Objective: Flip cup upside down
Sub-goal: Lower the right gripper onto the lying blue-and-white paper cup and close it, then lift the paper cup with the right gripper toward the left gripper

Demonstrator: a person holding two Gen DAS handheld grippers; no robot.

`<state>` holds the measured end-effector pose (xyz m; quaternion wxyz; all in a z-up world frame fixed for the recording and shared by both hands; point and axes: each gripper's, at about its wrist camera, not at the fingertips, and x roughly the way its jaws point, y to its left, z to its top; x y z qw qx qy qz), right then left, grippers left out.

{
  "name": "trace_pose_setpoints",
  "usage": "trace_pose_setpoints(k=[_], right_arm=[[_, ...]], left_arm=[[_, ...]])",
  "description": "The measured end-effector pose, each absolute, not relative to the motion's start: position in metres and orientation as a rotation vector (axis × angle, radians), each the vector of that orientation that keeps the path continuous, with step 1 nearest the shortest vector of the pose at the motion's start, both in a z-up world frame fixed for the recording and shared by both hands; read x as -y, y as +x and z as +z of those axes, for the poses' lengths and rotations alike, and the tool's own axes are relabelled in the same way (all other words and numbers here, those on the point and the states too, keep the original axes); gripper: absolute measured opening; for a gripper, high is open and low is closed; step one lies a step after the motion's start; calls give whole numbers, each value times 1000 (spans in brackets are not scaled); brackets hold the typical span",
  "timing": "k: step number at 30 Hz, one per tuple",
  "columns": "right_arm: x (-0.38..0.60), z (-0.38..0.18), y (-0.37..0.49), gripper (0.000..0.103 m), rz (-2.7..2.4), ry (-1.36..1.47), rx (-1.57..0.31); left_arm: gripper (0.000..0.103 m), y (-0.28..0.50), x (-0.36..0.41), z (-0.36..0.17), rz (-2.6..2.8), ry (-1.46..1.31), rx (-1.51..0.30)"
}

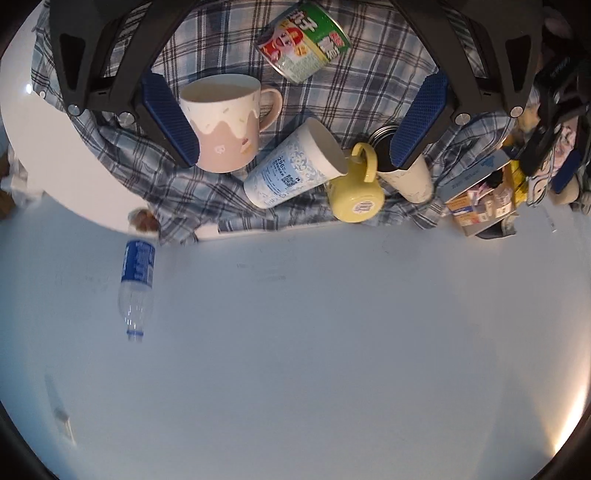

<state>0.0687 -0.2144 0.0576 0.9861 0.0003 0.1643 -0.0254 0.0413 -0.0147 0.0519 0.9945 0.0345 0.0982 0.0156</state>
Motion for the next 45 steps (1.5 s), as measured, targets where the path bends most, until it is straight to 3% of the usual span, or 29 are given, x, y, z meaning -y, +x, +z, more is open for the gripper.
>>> trace_pose_setpoints(k=[5,12,20,25,33,45], right_arm=[[209,60,130,103,-145,118,-425],[224,17,212,103,-287,382,-672],[215,5,236,100,-341,400,-714],[221,-9,254,86,-324,425,-790],[208,-3,234,79,-204,305,-837],[164,-21,169,77,-14,184,-906]], left_arm=[[103,84,6,52,62,-23,-308],[103,115,-18,22,69,-146,-440],[103,155,-23,6,-8,-195,-586],[103,189,-31,-4,-17,-264,-691],[103,191,-38,-14,-29,-350,-830],[103,114,-35,25,1,-231,-713]])
